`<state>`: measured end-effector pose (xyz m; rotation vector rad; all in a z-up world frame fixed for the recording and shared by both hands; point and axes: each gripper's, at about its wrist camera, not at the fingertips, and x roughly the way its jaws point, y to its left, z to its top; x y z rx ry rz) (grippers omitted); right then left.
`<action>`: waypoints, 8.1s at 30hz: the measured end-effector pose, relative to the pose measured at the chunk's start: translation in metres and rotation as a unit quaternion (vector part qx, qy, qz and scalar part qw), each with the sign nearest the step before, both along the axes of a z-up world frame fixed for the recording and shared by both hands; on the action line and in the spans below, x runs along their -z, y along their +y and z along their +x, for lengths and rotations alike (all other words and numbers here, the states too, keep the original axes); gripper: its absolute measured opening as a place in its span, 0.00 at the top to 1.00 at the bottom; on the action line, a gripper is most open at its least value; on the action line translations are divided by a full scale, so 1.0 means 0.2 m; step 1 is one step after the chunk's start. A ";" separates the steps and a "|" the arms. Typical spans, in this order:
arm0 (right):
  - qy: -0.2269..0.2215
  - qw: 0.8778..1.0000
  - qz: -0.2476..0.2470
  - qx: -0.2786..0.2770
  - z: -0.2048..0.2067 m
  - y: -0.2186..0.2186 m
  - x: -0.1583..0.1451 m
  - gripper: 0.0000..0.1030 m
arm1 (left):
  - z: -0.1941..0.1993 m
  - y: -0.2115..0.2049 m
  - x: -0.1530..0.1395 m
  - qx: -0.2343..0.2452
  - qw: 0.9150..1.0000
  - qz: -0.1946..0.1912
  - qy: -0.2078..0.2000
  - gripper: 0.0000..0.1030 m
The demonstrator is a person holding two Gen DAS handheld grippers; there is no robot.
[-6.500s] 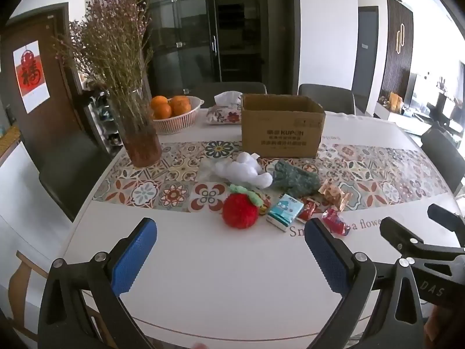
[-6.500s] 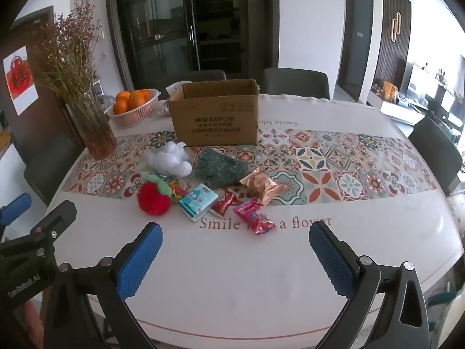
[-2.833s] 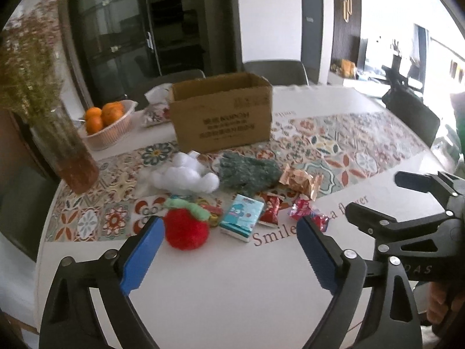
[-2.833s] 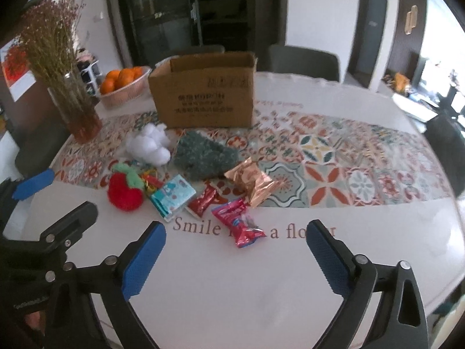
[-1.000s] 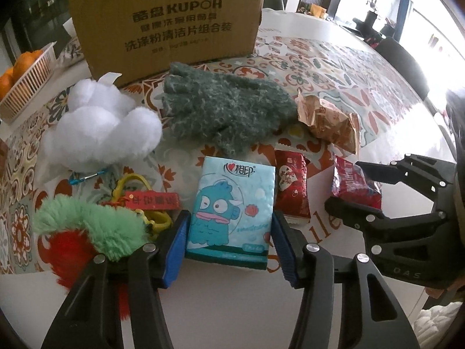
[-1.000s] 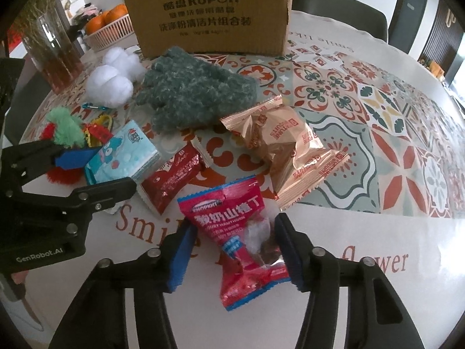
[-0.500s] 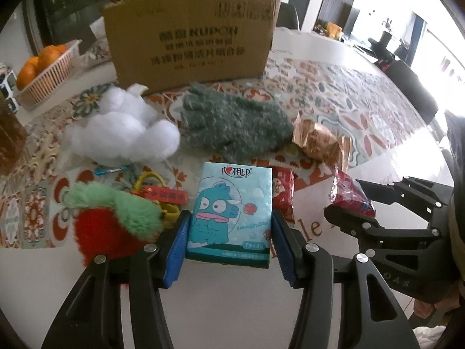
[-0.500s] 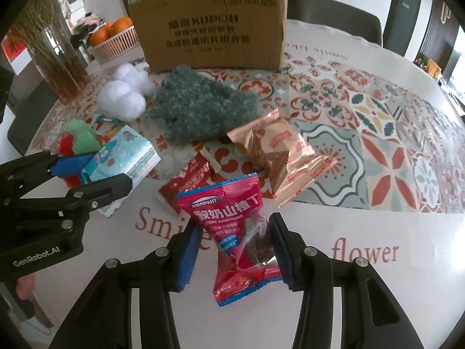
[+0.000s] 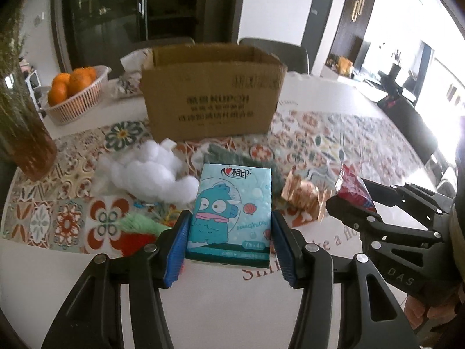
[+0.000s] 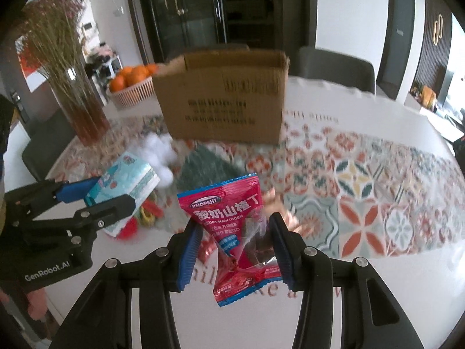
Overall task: Organize soft objects
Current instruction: 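Lift and carry the candy bag and tissue pack over the cardboard box with both tools, then open both tools to drop the candy bag and tissue pack into the box, then withdraw both open tools from the box back over the table, then move the right tool to the red candy bar while the left tool approaches the red pompom, then close the right tool on the red candy bar while the left tool grips the red pompom, then lift and carry the red candy bar and red pompom over the cardboard box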
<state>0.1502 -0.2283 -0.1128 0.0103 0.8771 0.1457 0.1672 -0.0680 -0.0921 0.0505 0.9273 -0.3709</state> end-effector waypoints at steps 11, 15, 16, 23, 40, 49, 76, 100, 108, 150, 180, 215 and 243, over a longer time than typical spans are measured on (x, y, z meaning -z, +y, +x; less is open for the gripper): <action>-0.063 0.998 0.024 0.006 0.12 0.01 -0.23 0.53 | 0.08 0.05 -0.25 -0.040 0.997 0.006 -0.063 0.49; -0.087 0.996 0.032 0.012 0.18 0.01 -0.32 0.53 | 0.13 0.06 -0.31 -0.049 0.996 0.001 -0.079 0.49; -0.094 0.995 0.036 0.013 0.20 0.01 -0.34 0.53 | 0.15 0.06 -0.33 -0.050 0.995 0.001 -0.083 0.49; -0.116 0.991 0.060 0.020 0.35 0.01 -0.48 0.53 | 0.31 0.10 -0.44 -0.062 0.994 -0.012 -0.092 0.49; -0.106 0.989 0.100 0.026 0.79 -0.02 -0.64 0.53 | 0.74 0.05 -0.59 -0.063 0.991 -0.009 -0.114 0.49; -0.057 0.994 0.095 0.018 1.06 -0.04 -0.54 0.53 | 0.98 0.04 -0.52 -0.062 0.994 0.005 -0.088 0.49; 0.088 0.993 0.083 0.012 1.54 -0.05 -0.08 0.45 | 1.37 -0.03 -0.17 -0.047 0.997 0.052 0.008 0.36; -0.021 0.995 0.052 0.077 1.08 -0.03 -0.43 0.33 | 0.98 0.13 -0.44 -0.088 0.993 0.048 -0.057 0.16; -0.059 0.995 0.039 0.066 0.83 0.05 -0.54 0.33 | 0.74 0.19 -0.55 -0.086 0.989 0.068 -0.099 0.12; -0.020 0.993 0.060 0.100 0.09 0.22 -0.16 0.33 | 0.03 0.39 -0.20 -0.060 0.996 0.060 -0.034 0.07; 0.125 0.981 0.061 0.136 0.18 0.20 0.42 0.34 | 0.18 0.35 0.40 -0.022 0.992 0.068 0.104 0.08; 0.170 0.977 0.055 0.113 0.28 0.16 0.57 0.77 | 0.23 0.30 0.56 -0.020 0.989 0.052 0.135 0.62; 0.070 0.993 0.087 0.041 0.13 0.21 0.12 0.77 | 0.08 0.32 0.10 -0.026 0.999 0.012 0.033 0.62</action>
